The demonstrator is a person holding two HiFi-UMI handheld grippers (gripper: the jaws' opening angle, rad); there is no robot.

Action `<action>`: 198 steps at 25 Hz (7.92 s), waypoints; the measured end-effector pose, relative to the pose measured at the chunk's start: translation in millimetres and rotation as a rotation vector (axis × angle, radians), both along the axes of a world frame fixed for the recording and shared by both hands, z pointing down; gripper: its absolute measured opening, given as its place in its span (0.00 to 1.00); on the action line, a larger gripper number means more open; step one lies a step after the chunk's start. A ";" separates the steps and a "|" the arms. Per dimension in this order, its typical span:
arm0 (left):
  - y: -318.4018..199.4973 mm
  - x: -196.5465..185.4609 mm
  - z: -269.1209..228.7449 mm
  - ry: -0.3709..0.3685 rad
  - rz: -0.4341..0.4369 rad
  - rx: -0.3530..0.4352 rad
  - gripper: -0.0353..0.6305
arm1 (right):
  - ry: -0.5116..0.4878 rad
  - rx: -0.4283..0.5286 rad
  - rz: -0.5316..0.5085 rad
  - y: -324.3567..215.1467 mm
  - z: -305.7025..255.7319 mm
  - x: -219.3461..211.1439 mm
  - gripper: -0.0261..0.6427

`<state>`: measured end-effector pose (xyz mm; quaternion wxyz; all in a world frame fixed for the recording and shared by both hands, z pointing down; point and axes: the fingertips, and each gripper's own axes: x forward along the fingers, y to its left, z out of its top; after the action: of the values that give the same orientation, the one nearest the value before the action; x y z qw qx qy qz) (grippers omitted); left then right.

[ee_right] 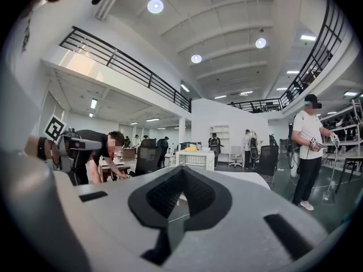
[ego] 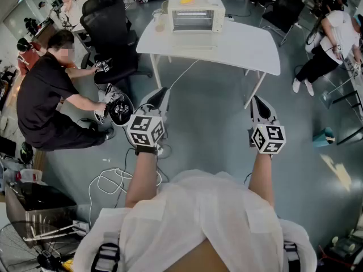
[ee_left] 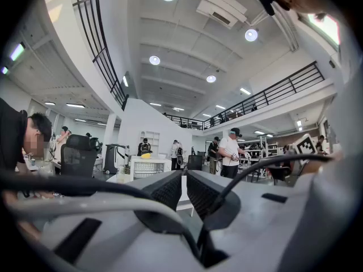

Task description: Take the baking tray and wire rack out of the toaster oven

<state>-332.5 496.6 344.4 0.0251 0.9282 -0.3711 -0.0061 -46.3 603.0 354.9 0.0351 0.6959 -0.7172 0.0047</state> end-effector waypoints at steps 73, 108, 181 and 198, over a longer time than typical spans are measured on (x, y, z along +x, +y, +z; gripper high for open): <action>-420.8 198.3 46.3 -0.056 -0.106 -0.074 0.09 | 0.196 -0.220 -0.309 -457.2 72.8 149.3 0.07; -720.3 204.1 141.9 -0.144 -0.027 -0.179 0.09 | 0.908 -0.395 -0.455 -816.7 185.1 60.9 0.16; -780.6 222.1 217.0 -0.481 -0.237 -0.546 0.22 | 0.971 -0.411 -0.467 -784.9 241.1 32.9 0.08; -791.7 225.4 249.0 -0.630 -0.277 -0.658 0.18 | 0.971 -0.411 -0.498 -766.0 241.2 24.5 0.08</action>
<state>-107.1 -295.1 593.5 0.2029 0.7693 -0.4632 0.3905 -21.9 -163.0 596.2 0.4941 0.4078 -0.7454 -0.1843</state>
